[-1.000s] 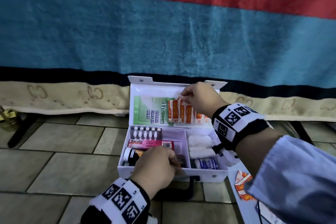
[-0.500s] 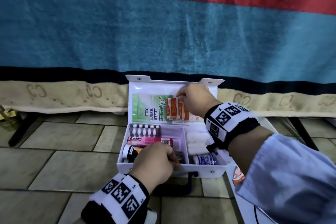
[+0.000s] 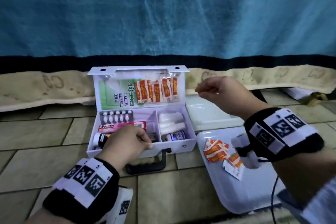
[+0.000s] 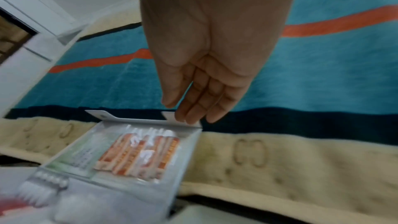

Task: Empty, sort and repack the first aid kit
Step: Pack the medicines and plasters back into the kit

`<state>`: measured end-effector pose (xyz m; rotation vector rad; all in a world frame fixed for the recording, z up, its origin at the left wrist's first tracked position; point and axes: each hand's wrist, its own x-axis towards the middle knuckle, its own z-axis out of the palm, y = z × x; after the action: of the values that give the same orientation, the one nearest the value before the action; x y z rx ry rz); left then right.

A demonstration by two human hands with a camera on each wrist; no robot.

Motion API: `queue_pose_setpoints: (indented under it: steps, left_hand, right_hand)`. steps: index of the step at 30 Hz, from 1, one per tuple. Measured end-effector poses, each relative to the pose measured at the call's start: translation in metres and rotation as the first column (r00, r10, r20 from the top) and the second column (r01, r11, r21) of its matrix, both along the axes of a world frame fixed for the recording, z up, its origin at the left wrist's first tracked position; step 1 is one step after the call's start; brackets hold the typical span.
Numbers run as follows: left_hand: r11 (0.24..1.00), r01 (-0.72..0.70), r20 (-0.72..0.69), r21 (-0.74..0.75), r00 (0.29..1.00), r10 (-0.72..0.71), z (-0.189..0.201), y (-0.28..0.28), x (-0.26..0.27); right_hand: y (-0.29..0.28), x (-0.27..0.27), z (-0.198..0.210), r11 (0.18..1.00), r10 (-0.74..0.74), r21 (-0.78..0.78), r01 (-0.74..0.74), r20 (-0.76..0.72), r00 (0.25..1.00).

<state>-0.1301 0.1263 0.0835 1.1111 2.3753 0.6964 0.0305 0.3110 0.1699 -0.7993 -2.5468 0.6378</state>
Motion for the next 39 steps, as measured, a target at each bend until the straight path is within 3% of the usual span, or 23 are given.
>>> queue_pose_setpoints:
  steps: [2,5,9,12,16,20,28,35,39]
  left_hand:
    - [1.000,0.001,-0.016,0.002,1.000,-0.001,0.000,0.000,0.002]
    - [1.000,0.011,-0.033,0.001,0.999,-0.011,0.002,-0.001,0.003]
    - [0.999,0.041,-0.016,-0.015,0.999,-0.041,0.004,0.000,0.002]
    - [0.999,0.035,-0.029,-0.021,0.999,-0.035,0.005,0.000,0.002]
    - [0.999,0.046,-0.009,-0.006,0.999,-0.046,0.006,-0.002,0.003]
    - [0.999,0.032,0.003,0.002,0.999,-0.032,0.007,-0.002,0.005]
    - [1.000,0.016,0.007,-0.010,1.000,-0.016,0.009,-0.002,0.005]
    - [1.000,0.021,-0.004,-0.013,1.000,-0.021,0.006,-0.003,0.003]
    - [0.999,0.025,-0.011,-0.022,1.000,-0.025,0.006,-0.002,0.002]
  right_hand:
    - [0.006,0.039,-0.008,0.996,-0.094,0.004,0.094,0.126,0.988]
    - [0.012,0.087,-0.031,0.982,-0.184,0.029,0.188,0.394,0.901]
    - [0.008,0.121,-0.065,0.981,-0.161,0.017,0.194,0.630,0.760]
    - [-0.002,0.128,-0.081,0.979,-0.134,-0.030,0.201,0.648,0.750]
    - [-0.007,0.127,-0.094,0.987,-0.142,0.027,0.158,0.606,0.783]
    - [-0.007,0.122,-0.095,0.986,-0.168,0.126,0.112,0.686,0.708]
    - [-0.014,0.118,-0.095,0.968,-0.240,0.225,0.113,0.685,0.688]
    - [-0.011,0.118,-0.091,0.976,-0.217,0.146,0.160,0.684,0.696]
    - [-0.011,0.120,-0.088,0.968,-0.250,0.189,0.164,0.680,0.689]
